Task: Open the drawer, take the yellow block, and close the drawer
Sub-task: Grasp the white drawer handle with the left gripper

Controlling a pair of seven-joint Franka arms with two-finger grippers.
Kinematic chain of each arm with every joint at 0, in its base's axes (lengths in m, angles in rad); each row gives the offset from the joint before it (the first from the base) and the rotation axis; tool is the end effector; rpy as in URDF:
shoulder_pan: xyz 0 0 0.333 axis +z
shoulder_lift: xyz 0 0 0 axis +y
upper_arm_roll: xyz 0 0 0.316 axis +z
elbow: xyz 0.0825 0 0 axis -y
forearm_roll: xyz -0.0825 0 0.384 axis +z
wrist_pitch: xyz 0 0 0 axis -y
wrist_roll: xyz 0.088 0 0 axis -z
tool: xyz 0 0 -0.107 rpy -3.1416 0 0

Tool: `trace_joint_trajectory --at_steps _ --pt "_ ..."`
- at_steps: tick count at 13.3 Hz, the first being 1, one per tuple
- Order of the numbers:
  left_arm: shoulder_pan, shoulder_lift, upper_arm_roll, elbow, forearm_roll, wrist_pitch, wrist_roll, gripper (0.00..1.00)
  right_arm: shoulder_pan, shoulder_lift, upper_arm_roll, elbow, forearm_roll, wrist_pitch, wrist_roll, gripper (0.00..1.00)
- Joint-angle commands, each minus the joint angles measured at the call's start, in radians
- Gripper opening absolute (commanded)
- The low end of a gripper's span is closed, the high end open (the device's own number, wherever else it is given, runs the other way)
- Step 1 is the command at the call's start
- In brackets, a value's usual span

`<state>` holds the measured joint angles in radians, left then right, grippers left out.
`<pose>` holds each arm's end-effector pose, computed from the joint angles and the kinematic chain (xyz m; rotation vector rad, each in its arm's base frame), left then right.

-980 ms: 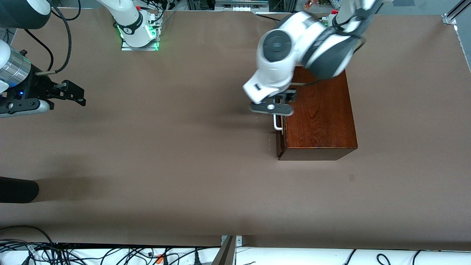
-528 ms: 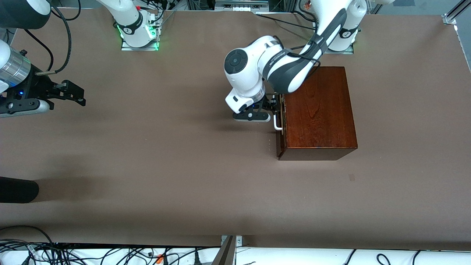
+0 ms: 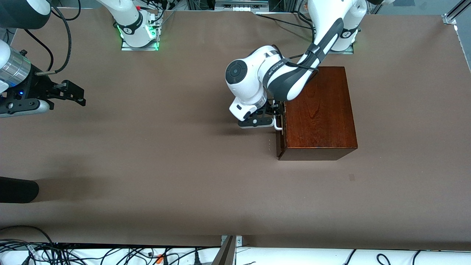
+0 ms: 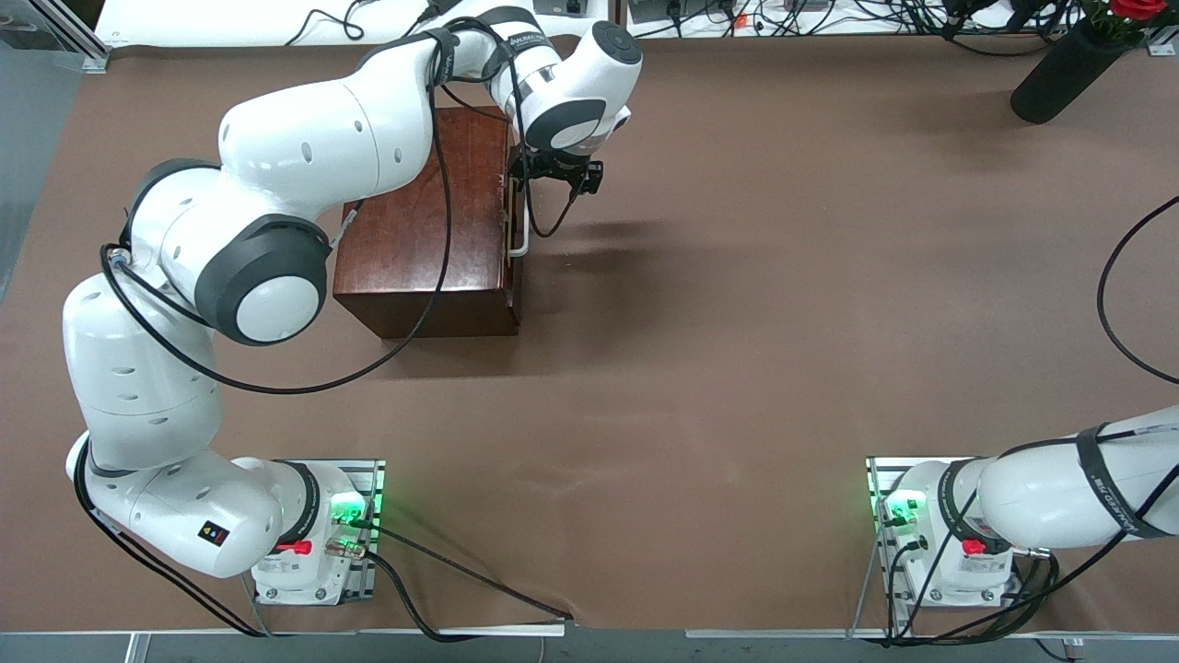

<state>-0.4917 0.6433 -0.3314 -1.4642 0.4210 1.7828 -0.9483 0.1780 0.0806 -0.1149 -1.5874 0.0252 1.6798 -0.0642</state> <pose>0.5142 -0.4487 0.2997 -2.8016 -0.0136 0.0425 0.5855 0.0419 0.5805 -3.1196 -0.1954 -0.0193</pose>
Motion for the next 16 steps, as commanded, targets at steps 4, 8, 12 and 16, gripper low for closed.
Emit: trace_joint_trajectory --at_steps 4,8,12,16 --pt "-0.018 0.05 0.005 0.038 0.038 -0.011 -0.056 1.0 -0.005 0.002 0.0 0.014 0.018 -0.009 0.006 1.0" --pt "-0.018 0.052 0.0 0.041 -0.036 0.067 -0.056 1.0 -0.005 0.002 0.0 0.014 0.018 -0.009 0.004 1.0" --pt "-0.027 0.058 -0.002 0.042 -0.102 0.122 -0.056 1.0 -0.005 0.002 0.0 0.014 0.018 -0.009 0.004 1.0" --pt "-0.03 0.058 -0.006 0.044 -0.182 0.208 -0.056 1.0 -0.005 0.002 -0.002 0.014 0.018 -0.006 0.004 1.0"
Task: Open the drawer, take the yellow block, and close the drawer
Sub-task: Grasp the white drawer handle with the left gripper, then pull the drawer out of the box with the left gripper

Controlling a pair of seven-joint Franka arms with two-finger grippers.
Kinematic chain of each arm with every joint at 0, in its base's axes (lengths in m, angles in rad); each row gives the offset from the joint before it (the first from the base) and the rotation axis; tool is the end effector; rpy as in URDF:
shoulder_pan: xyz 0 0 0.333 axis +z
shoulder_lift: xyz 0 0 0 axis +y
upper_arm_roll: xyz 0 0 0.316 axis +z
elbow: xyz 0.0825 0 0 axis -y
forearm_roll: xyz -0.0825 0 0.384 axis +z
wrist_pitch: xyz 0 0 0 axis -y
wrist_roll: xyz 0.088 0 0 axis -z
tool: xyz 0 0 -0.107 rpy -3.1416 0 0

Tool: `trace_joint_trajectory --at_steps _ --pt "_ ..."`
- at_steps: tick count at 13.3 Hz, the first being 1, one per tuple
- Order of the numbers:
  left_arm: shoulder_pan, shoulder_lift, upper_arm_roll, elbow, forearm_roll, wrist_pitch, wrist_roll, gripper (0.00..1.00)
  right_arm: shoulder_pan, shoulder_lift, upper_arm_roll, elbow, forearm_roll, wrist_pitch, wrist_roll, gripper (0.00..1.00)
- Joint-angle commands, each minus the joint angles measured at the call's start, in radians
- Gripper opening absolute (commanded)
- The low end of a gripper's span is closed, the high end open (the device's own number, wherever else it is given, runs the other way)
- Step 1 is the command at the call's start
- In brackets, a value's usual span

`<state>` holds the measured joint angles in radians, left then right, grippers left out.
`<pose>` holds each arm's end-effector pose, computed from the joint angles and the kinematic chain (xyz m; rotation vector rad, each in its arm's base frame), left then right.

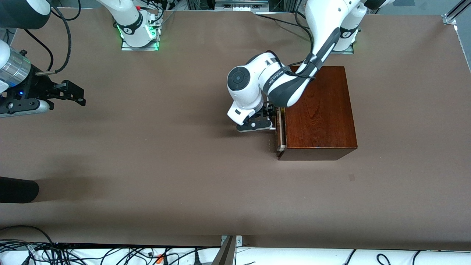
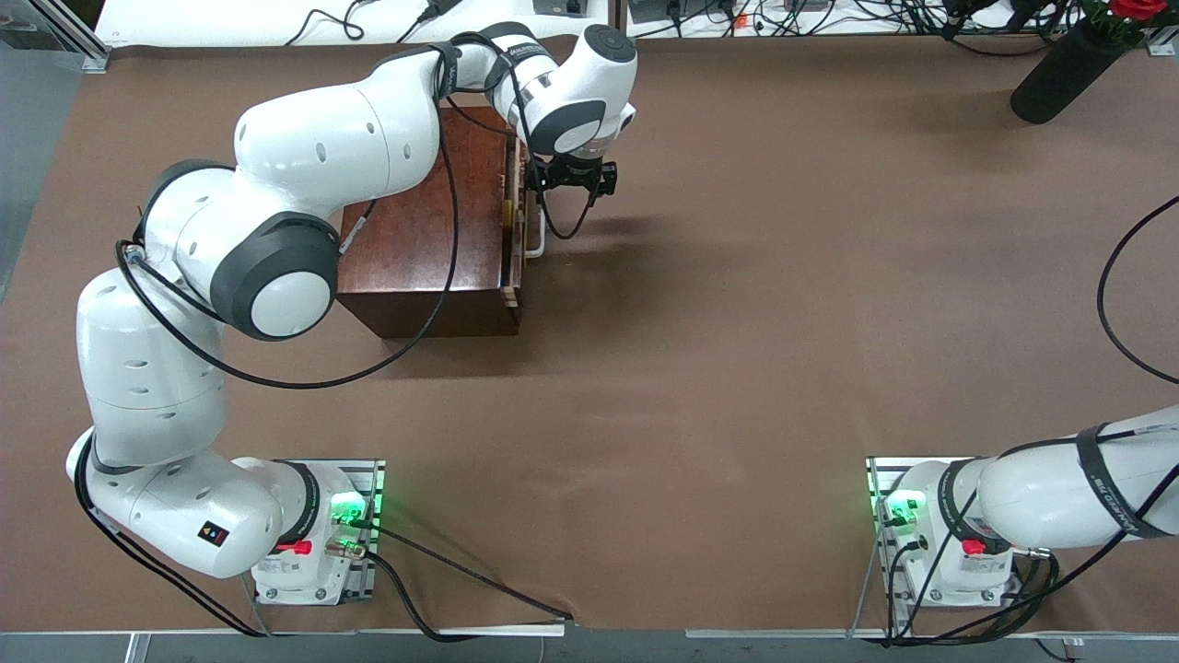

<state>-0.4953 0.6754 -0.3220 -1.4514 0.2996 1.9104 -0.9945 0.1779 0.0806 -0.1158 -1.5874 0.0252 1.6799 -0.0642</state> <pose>0.5191 -0.4662 0.2892 -2.9552 -0.1476 0.0834 0.5856 0.0414 0.5805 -3.1198 -0.1939 -0.0195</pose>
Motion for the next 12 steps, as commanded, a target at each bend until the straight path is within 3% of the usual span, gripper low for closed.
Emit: trace_joint_trajectory --at_steps 1,12 --pt "-0.043 0.027 -0.015 0.031 -0.069 0.085 -0.01 1.0 -0.005 0.002 -0.002 0.014 0.018 -0.006 0.004 1.0" --pt "-0.1 0.05 -0.015 0.04 -0.103 0.16 -0.03 1.0 -0.005 0.002 -0.002 0.014 0.018 -0.008 0.004 1.0"
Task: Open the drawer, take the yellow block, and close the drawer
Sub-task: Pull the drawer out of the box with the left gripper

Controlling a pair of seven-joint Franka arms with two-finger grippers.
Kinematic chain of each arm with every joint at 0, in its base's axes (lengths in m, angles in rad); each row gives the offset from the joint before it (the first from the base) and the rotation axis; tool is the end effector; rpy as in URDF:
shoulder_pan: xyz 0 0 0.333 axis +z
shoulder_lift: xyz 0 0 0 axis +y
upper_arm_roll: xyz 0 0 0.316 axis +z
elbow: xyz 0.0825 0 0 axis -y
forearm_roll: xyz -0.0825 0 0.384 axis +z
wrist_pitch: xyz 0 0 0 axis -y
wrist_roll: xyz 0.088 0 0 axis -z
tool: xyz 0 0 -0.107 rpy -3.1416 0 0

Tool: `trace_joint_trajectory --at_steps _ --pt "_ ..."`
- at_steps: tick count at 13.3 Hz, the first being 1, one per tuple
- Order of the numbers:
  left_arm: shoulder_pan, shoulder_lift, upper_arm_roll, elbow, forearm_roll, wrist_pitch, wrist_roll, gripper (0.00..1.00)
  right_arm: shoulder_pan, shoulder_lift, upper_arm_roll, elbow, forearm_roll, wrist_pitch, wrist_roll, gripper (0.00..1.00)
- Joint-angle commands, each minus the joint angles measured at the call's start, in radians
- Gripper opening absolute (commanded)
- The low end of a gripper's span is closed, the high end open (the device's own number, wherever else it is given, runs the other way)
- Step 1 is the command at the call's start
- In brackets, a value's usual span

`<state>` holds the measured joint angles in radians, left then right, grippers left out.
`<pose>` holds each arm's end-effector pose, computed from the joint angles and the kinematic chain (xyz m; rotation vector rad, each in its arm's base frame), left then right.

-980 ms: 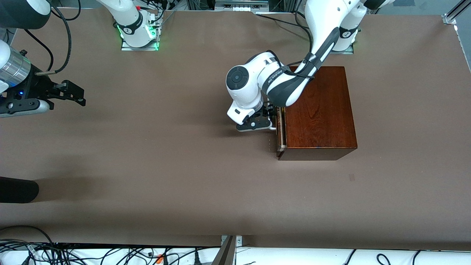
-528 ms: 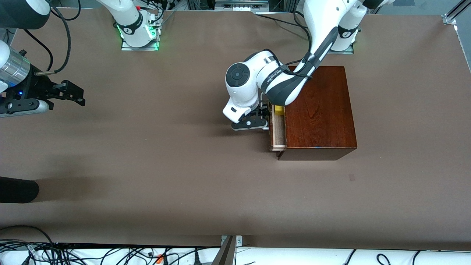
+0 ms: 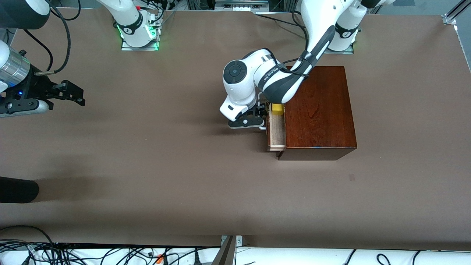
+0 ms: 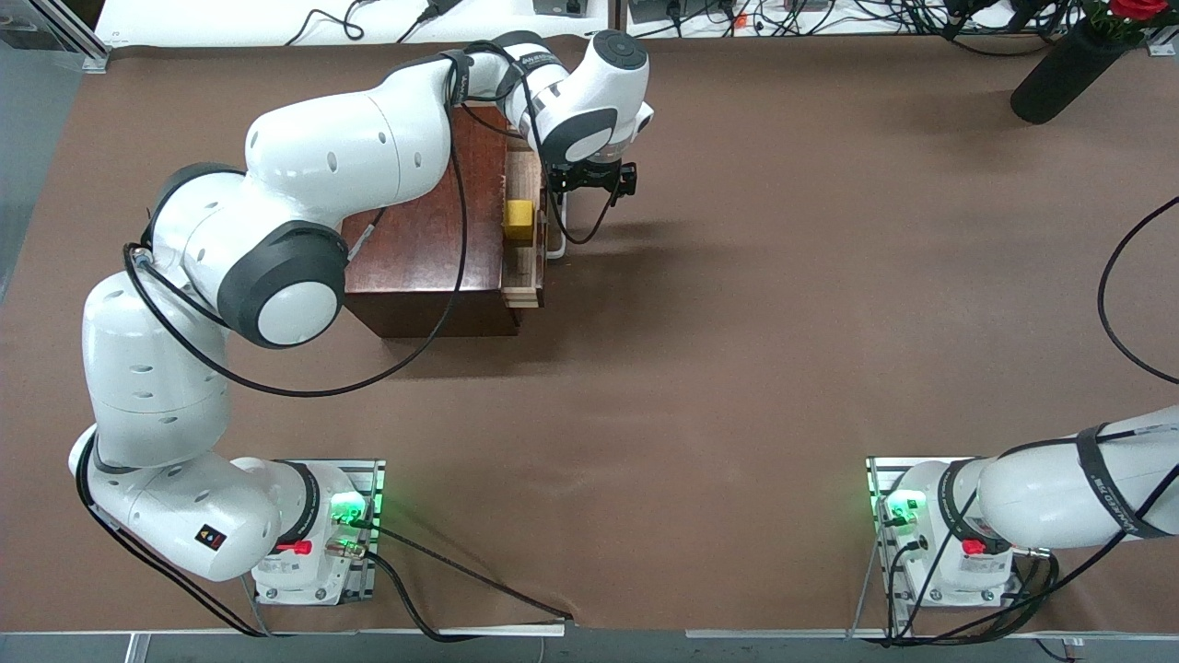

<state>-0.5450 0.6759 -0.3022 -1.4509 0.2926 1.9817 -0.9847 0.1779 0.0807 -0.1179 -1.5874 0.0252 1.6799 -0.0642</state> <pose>0.5076 -0.4906 0.2922 -3.0097 -0.0863 0.0174 0.5857 0.0402 0.5805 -3.1202 -0.1906 -0.0194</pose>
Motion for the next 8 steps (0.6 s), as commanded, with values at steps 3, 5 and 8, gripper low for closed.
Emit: trace_joint_trajectory --at_steps 3,5,8 --pt "-0.05 0.053 -0.035 0.061 -0.098 0.097 -0.038 1.0 -0.005 0.002 0.0 0.012 0.019 -0.008 0.004 1.0" --pt "-0.05 0.053 -0.035 0.061 -0.099 0.1 -0.04 1.0 -0.005 0.002 0.0 0.012 0.019 -0.009 0.004 1.0" --pt "-0.05 0.051 -0.035 0.067 -0.104 0.1 -0.04 1.0 -0.005 0.002 -0.002 0.012 0.019 -0.009 0.004 1.0"
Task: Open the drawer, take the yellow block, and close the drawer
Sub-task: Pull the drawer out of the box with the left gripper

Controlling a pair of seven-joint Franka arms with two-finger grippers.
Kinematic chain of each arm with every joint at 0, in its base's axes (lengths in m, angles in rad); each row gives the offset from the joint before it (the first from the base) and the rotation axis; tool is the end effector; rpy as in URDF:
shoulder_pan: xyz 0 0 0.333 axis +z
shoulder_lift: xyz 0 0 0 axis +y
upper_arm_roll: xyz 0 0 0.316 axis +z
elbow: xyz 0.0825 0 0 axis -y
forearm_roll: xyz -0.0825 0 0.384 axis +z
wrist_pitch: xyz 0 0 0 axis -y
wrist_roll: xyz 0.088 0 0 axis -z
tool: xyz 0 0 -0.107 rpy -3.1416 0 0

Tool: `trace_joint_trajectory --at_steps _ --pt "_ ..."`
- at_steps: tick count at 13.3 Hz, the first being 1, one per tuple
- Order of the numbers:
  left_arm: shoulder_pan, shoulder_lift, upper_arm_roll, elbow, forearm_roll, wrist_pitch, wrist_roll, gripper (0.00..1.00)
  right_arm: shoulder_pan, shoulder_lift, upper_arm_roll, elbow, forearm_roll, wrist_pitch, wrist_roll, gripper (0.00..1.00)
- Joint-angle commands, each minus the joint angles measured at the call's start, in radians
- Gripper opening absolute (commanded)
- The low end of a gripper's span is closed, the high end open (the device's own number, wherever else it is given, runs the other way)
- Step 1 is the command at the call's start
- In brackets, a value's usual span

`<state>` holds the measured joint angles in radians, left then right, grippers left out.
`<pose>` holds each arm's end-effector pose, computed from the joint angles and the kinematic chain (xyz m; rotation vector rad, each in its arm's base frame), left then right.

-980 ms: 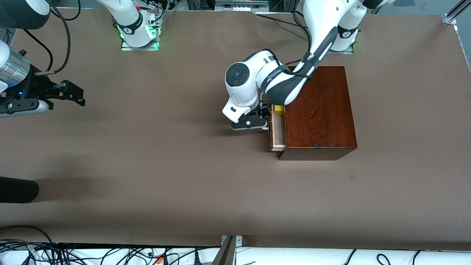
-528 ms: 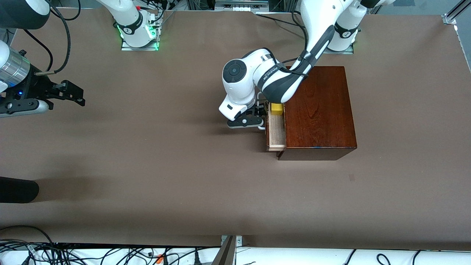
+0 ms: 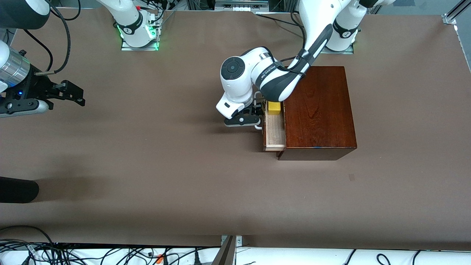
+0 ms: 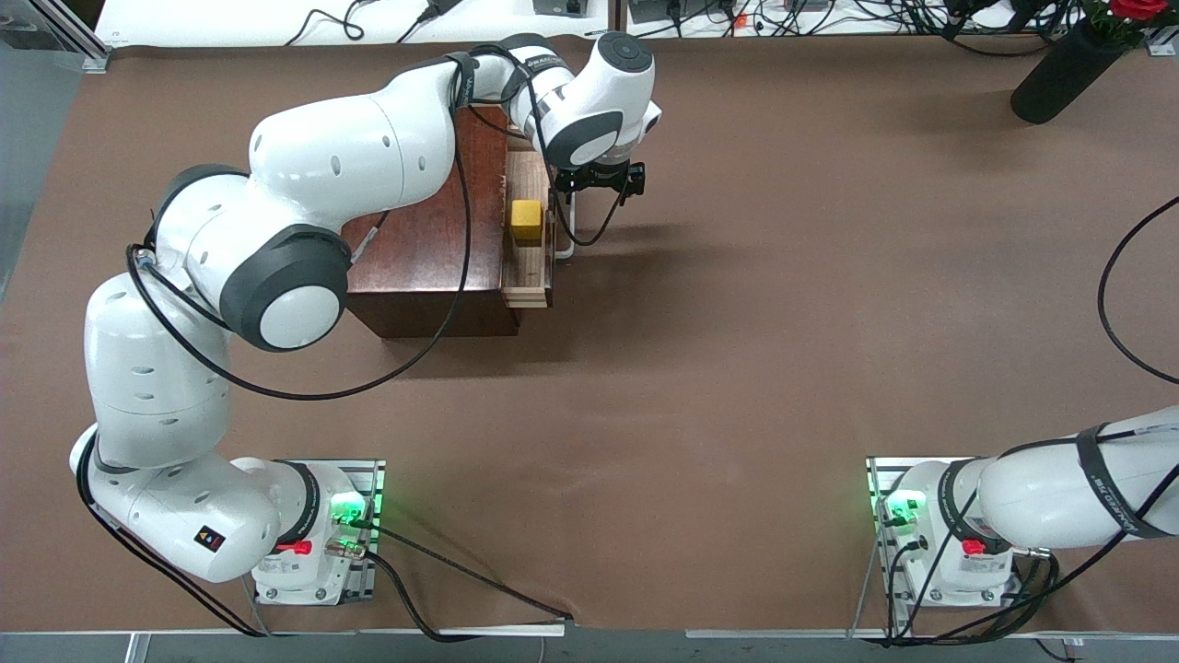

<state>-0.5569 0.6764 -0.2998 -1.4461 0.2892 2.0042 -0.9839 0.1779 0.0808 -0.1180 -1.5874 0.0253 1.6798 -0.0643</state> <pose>0.5050 -0.4984 0.2954 -3.0321 -0.0734 -0.0047 0.5857 0.0402 0.5804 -3.1201 -0.1906 -0.0191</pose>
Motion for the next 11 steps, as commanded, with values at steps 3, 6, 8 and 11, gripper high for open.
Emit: trace_joint_trajectory --at_steps 3,6,8,11 --pt "-0.034 0.049 -0.038 0.073 -0.127 0.077 -0.041 1.0 -0.005 0.002 -0.002 0.012 0.019 -0.009 0.004 1.0" --pt "-0.032 0.048 -0.038 0.075 -0.128 0.076 -0.041 1.0 -0.006 0.002 -0.002 0.012 0.019 -0.008 0.004 1.0" --pt "-0.028 0.045 -0.038 0.075 -0.128 0.076 -0.039 1.0 -0.005 0.002 -0.002 0.012 0.019 -0.009 0.004 1.0" --pt "-0.028 0.043 -0.038 0.075 -0.128 0.076 -0.041 1.0 -0.005 0.002 -0.002 0.012 0.019 -0.009 0.004 1.0"
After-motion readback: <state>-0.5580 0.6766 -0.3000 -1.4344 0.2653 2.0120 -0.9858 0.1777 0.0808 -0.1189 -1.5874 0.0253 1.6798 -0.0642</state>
